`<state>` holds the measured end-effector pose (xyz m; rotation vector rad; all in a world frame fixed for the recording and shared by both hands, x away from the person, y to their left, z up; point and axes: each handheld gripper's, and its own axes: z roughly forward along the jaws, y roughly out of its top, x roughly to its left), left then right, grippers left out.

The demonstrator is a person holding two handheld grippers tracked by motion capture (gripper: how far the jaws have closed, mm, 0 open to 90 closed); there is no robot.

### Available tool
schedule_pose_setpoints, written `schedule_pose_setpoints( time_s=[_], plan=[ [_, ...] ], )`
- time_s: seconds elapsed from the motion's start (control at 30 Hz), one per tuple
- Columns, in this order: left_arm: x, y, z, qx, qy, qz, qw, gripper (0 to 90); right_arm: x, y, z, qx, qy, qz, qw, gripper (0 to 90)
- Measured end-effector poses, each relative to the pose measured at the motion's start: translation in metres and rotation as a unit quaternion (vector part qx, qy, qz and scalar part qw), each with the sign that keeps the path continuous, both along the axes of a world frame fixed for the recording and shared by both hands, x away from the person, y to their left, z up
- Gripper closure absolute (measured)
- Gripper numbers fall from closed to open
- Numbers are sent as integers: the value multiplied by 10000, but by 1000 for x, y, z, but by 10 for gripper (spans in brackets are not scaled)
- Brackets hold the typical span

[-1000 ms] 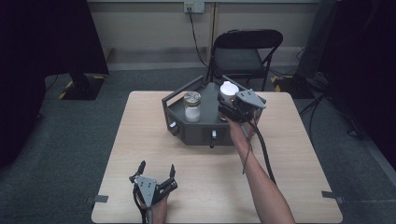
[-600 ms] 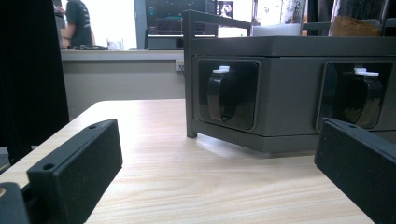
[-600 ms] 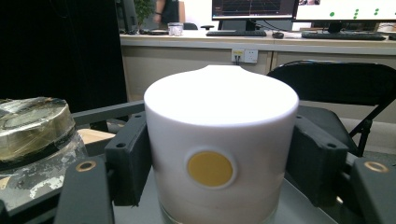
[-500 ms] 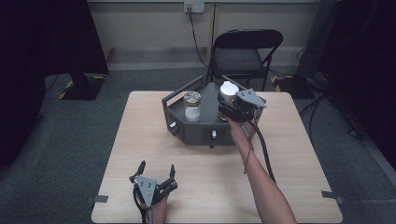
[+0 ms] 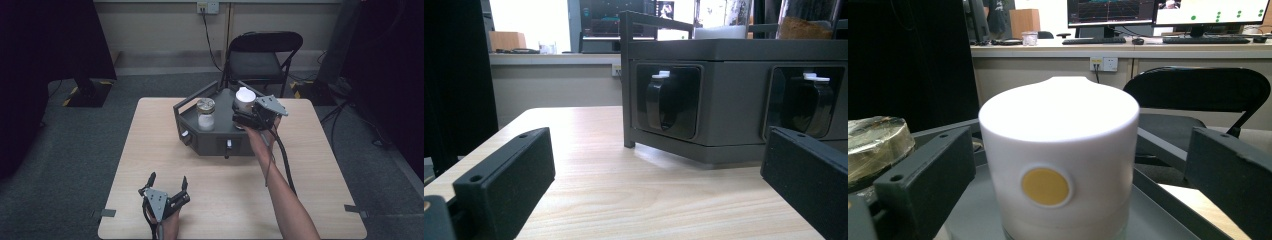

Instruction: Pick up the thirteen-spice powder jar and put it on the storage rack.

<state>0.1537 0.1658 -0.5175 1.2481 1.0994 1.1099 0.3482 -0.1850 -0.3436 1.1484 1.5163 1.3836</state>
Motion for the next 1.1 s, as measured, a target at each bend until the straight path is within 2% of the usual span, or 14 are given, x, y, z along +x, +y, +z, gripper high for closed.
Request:
schedule_pose_setpoints(
  time_s=[0.1, 0.27, 0.4, 0.5, 0.57, 0.8, 1.1],
  plan=[
    [0, 0, 0, 0, 0, -1, 10000, 3, -2, 0, -2, -43, -51, -19, 10000, 0],
    [0, 0, 0, 1, 0, -2, 10000, 3, -3, -3, -3, -18, 33, 43, 10000, 0],
    [0, 0, 0, 0, 0, -2, 10000, 3, -7, -4, -4, -16, -3, 37, 10000, 0],
    [0, 0, 0, 0, 1, -2, 10000, 4, -10, -5, -4, 20, -24, 21, 10000, 0],
    [0, 0, 0, 0, 0, 1, 10000, 4, -13, -7, -6, 145, -25, 42, 9999, 0],
    [0, 0, 0, 0, 1, 13, 10000, 4, -25, -8, -13, 166, -138, 24, 9998, 0],
    [0, 0, 0, 0, 0, 12, 10000, 3, -38, -8, -12, -23, -177, -22, 9998, 0]
  ],
)
